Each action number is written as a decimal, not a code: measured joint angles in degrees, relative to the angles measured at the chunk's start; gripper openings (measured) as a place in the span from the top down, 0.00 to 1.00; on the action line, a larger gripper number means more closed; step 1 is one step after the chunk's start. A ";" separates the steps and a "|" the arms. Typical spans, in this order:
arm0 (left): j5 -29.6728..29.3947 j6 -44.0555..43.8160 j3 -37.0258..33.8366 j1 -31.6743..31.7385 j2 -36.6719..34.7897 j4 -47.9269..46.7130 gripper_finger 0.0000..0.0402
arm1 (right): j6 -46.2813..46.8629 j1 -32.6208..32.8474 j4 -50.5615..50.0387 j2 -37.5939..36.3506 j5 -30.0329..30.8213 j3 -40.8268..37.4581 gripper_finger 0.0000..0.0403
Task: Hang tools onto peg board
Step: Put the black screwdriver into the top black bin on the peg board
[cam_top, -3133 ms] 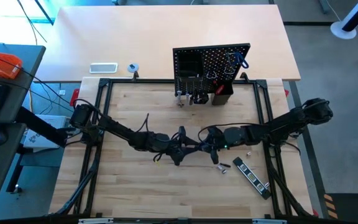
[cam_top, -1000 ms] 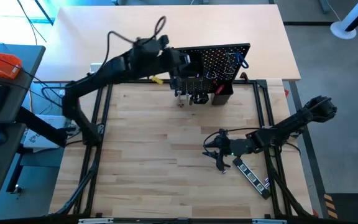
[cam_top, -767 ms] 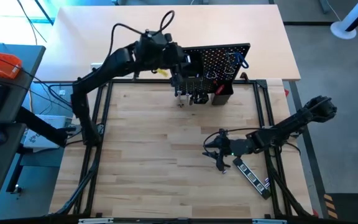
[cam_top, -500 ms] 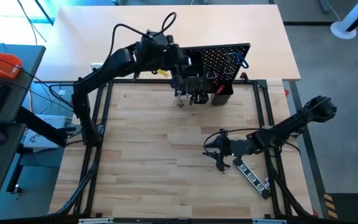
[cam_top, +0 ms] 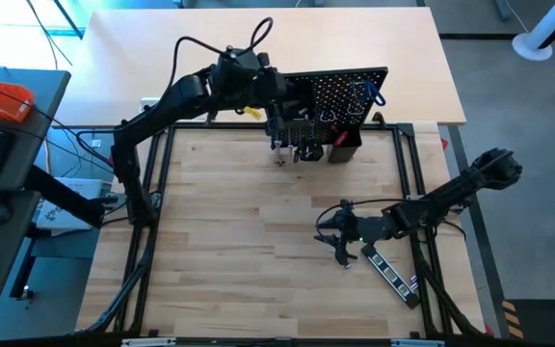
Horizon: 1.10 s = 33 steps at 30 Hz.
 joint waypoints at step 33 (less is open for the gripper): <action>-2.36 -6.86 5.32 -31.87 -0.07 -28.44 0.50 | 15.64 12.66 -26.38 -11.94 -5.66 0.02 0.61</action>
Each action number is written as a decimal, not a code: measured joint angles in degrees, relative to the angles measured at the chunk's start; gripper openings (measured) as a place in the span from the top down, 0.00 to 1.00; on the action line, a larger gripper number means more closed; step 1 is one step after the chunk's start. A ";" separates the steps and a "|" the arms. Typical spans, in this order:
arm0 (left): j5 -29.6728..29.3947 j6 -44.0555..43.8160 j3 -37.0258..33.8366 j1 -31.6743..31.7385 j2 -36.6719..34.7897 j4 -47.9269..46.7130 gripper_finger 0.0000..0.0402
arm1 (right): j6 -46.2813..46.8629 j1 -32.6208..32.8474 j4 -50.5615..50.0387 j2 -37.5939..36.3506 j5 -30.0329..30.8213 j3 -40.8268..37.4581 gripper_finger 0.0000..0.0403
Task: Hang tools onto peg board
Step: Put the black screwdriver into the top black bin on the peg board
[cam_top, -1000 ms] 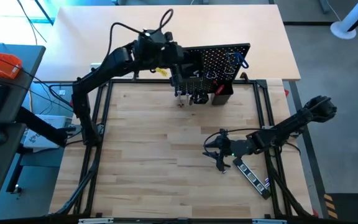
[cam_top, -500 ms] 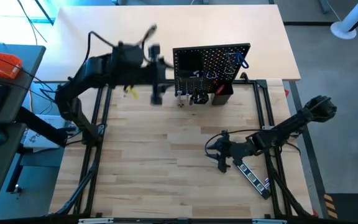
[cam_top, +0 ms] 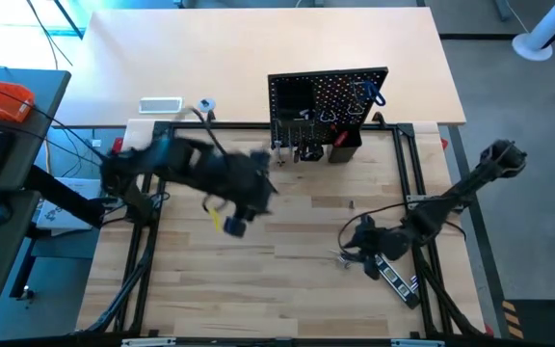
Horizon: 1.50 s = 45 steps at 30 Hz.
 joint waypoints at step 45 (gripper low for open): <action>19.25 6.69 -0.04 2.08 18.19 43.74 0.55 | 14.17 16.91 -7.28 -0.63 8.18 0.00 0.61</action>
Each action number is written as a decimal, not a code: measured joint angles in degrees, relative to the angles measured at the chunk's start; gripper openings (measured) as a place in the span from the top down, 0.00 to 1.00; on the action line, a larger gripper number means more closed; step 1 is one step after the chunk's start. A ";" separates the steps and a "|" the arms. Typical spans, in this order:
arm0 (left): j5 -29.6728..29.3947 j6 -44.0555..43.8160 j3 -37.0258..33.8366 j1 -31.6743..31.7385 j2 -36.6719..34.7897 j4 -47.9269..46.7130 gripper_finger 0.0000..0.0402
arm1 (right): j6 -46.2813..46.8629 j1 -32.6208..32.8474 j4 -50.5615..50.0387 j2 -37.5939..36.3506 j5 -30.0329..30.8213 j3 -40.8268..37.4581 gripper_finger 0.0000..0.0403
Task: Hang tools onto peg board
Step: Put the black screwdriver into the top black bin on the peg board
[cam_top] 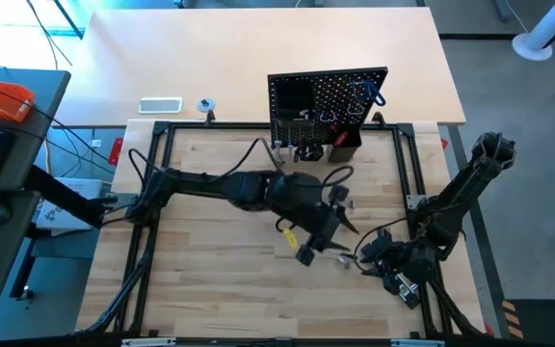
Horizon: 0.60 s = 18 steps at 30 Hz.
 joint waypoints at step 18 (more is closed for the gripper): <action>7.64 0.86 0.00 7.66 -0.44 -23.22 0.61 | 1.36 0.00 0.74 0.00 -0.07 0.00 0.61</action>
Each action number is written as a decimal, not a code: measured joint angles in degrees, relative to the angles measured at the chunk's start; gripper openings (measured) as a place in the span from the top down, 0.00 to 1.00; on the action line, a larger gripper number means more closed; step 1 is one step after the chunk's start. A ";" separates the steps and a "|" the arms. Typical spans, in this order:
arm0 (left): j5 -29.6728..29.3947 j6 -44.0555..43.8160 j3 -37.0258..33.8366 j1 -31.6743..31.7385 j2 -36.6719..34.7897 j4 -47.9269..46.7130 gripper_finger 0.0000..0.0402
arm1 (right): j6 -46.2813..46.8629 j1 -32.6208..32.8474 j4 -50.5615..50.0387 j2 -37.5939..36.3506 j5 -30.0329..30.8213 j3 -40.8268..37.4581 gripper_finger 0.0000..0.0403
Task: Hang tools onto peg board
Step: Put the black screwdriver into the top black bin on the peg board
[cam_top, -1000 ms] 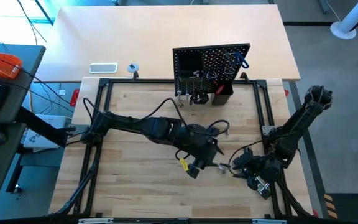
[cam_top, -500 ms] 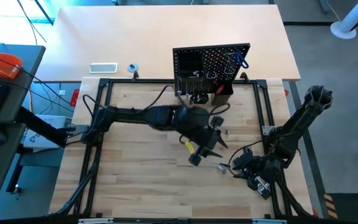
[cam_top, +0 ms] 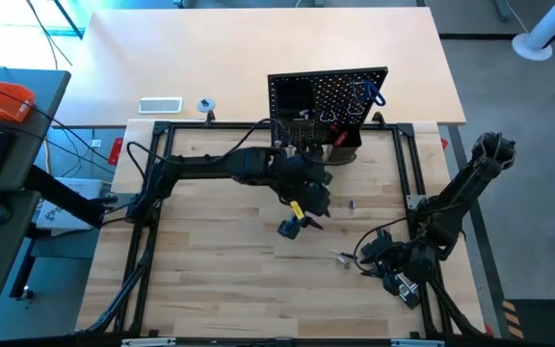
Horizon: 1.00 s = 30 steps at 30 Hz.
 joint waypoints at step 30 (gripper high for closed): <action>-21.91 -4.08 0.07 0.14 -35.56 -19.04 0.61 | 0.76 -0.61 -0.32 0.02 0.25 0.00 0.61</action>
